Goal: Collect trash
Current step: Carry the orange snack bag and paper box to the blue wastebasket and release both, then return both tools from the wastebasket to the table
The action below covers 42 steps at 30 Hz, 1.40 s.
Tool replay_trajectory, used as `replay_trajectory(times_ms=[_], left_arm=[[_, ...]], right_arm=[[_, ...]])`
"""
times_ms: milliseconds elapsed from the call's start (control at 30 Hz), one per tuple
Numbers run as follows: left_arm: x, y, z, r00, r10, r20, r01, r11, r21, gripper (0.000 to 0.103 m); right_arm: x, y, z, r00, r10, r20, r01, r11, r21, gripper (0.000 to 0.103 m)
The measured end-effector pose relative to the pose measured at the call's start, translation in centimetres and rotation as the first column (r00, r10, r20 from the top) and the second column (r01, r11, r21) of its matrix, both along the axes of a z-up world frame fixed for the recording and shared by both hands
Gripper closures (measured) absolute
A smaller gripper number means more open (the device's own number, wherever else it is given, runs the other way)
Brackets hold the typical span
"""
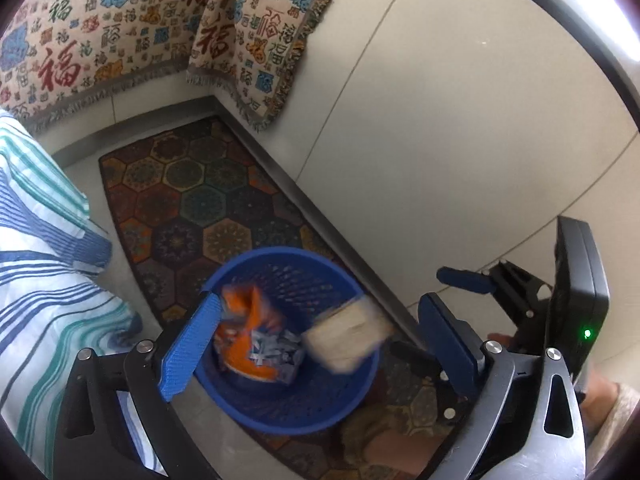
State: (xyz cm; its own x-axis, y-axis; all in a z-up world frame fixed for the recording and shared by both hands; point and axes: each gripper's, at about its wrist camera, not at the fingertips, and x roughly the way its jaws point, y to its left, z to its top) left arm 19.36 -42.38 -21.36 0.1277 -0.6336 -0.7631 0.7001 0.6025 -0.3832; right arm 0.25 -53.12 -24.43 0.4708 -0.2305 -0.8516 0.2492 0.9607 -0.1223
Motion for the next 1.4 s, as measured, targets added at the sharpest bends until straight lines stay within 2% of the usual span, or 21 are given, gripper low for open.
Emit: replay_trajectory(times_ms=[133, 367, 500, 600, 767, 867, 967, 1100, 1233, 1400], left_arm=[[0.2, 1.5, 1.0, 0.999, 0.039, 0.026, -0.039, 0.999, -0.005, 0.004], [-1.3, 9.6, 6.0, 0.983, 0.120, 0.139, -0.115, 0.992, -0.045, 0.004], [-1.9, 16.2, 6.9, 0.959, 0.187, 0.214, -0.193, 0.981, 0.006, 0.004], [-1.6, 21.2, 6.5, 0.936, 0.243, 0.256, -0.268, 0.961, 0.067, 0.004], [0.3, 30.0, 5.5, 0.886, 0.378, 0.269, -0.421, 0.899, 0.120, 0.004], [1.9, 33.7, 4.9, 0.874, 0.408, 0.263, -0.457, 0.875, 0.159, 0.004], [3.4, 36.1, 3.8, 0.872, 0.405, 0.275, -0.464, 0.862, 0.204, 0.004], [4.7, 38.5, 2.7, 0.861, 0.420, 0.288, -0.487, 0.843, 0.226, 0.004], [5.2, 39.1, 2.7, 0.859, 0.434, 0.271, -0.490, 0.850, 0.193, 0.004], [5.1, 38.1, 2.3, 0.861, 0.407, 0.306, -0.485, 0.839, 0.248, 0.000]], right_arm=[[-0.3, 0.2, 1.7, 0.999, -0.001, 0.050, 0.003, 0.999, -0.039, 0.014], [1.4, 4.4, 7.5, 0.978, 0.056, 0.202, -0.041, 0.996, -0.082, 0.014], [3.6, 8.9, 10.1, 0.954, 0.125, 0.273, -0.111, 0.992, -0.064, 0.014], [5.7, 13.5, 11.1, 0.931, 0.197, 0.307, -0.192, 0.980, -0.047, 0.014], [9.9, 20.6, 9.9, 0.912, 0.282, 0.297, -0.290, 0.957, -0.016, 0.014], [12.1, 24.9, 8.2, 0.910, 0.322, 0.261, -0.337, 0.942, 0.012, 0.014], [14.1, 28.6, 7.0, 0.893, 0.389, 0.226, -0.401, 0.916, 0.010, 0.014], [16.1, 31.3, 5.6, 0.879, 0.442, 0.181, -0.443, 0.896, -0.035, 0.014], [18.5, 32.3, 4.6, 0.890, 0.430, 0.150, -0.434, 0.901, -0.005, 0.014], [20.1, 32.6, 3.8, 0.899, 0.425, 0.106, -0.427, 0.904, -0.002, 0.014]])
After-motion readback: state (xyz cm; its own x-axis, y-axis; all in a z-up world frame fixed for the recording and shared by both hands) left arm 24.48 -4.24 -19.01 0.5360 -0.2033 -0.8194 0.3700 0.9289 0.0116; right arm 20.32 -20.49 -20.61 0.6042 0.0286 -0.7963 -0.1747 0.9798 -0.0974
